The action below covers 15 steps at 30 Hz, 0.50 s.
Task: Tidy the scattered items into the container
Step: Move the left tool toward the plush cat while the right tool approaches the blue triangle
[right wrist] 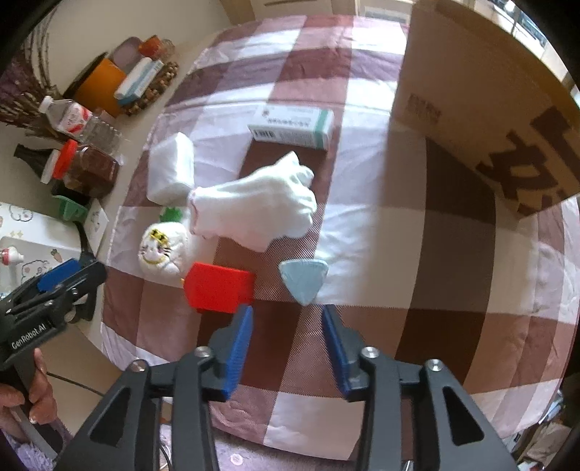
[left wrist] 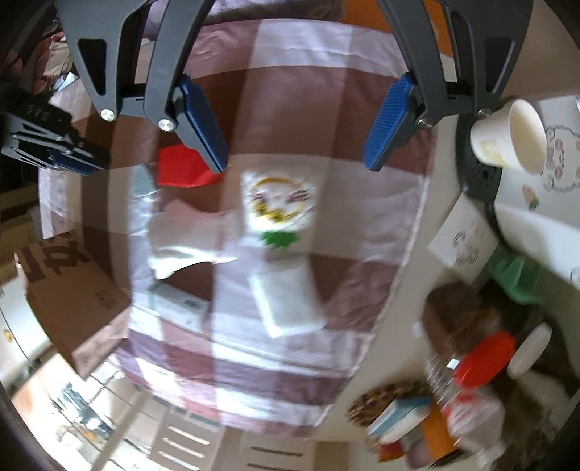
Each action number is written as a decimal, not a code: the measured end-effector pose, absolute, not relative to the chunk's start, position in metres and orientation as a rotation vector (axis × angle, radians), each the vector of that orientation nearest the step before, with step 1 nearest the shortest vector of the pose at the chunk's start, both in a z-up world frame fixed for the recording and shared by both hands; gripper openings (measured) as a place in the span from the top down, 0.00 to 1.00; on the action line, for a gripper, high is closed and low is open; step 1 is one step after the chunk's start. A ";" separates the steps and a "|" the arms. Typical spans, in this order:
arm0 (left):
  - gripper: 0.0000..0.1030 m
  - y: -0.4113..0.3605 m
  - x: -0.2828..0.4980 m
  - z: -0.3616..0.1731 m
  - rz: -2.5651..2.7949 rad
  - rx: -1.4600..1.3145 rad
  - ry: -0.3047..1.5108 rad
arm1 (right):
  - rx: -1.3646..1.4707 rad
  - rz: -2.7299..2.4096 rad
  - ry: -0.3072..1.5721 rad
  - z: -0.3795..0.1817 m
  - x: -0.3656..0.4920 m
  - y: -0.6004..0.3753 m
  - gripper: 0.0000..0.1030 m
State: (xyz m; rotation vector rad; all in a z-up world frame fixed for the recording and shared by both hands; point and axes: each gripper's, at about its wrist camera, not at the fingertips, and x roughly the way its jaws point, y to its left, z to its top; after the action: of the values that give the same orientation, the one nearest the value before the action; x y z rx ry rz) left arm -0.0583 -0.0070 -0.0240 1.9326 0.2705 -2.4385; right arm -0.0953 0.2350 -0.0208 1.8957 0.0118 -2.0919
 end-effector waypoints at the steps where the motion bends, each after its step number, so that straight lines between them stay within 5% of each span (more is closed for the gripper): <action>1: 0.24 -0.011 -0.056 -0.028 -2.426 1.939 0.278 | 1.908 -2.087 0.007 -0.024 -0.095 0.236 0.56; 15: 0.24 0.008 -0.085 -0.076 -2.381 2.079 0.265 | 2.010 -2.096 -0.137 -0.066 -0.107 0.251 0.55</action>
State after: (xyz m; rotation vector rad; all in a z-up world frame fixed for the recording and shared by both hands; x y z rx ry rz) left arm -0.0852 0.0083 -0.0764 2.0793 0.2650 -2.3808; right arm -0.1066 0.2510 -0.0661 2.0105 -0.1365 -2.0958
